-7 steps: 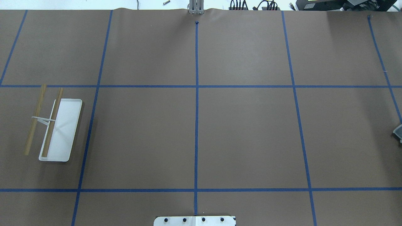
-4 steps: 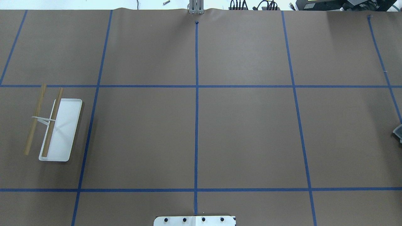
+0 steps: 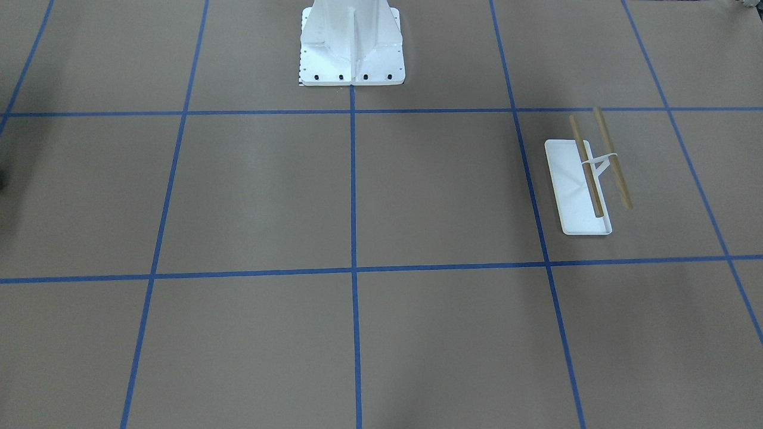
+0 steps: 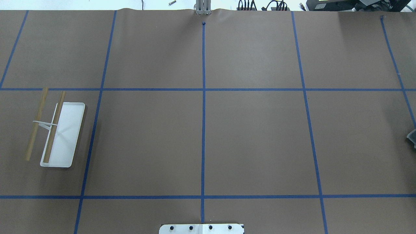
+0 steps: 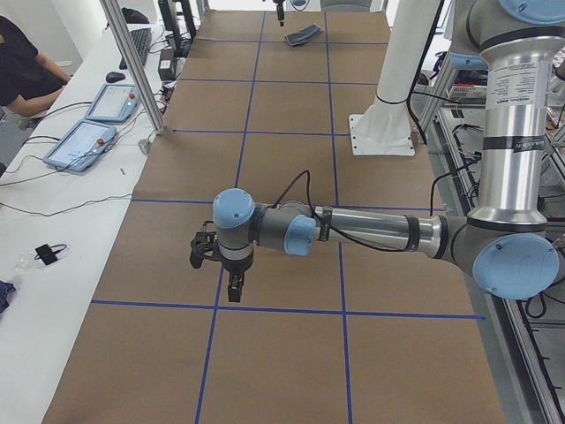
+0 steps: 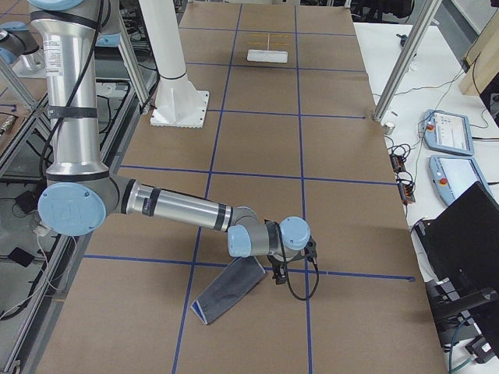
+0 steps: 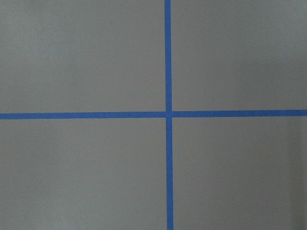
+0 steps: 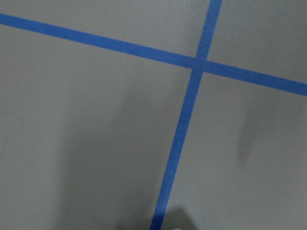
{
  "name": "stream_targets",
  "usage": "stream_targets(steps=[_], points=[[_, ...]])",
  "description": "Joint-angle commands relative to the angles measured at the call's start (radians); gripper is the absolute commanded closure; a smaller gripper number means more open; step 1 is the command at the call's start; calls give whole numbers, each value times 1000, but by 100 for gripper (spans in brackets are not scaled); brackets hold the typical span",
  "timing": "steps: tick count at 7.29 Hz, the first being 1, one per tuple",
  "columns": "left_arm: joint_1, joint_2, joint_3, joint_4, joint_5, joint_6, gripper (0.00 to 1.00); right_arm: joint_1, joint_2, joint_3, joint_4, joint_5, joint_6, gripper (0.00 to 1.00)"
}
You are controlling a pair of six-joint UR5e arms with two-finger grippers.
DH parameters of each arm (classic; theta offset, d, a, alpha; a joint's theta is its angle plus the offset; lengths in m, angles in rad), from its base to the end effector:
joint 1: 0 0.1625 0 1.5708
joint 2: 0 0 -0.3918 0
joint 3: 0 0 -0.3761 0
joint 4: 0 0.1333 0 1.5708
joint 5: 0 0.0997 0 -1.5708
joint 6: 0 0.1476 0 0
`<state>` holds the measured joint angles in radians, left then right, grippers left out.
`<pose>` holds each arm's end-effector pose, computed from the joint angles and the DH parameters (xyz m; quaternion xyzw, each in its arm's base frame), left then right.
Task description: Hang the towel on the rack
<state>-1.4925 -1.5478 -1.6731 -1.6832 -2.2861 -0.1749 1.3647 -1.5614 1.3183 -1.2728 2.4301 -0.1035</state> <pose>0.0015 -0.4864 0.6148 0.0449 0.3570 -0.0116 0.9330 -0.0759 -0.4679 0.7356 0.0036 -0.4171 -0.1514 0.8961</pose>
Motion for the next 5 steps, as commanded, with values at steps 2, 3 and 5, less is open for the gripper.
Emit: stream_targets(steps=[2,3,5], points=[[0,-6,1,0,-1,0,1,-65,-3,-5,4,-25,-33,0],[0,-8,1,-1,-1,0,1,-65,-11,-10,3,-26,-35,0],[0,-9,1,-1,-1,-2,1,-65,-31,-14,3,-57,-59,0]])
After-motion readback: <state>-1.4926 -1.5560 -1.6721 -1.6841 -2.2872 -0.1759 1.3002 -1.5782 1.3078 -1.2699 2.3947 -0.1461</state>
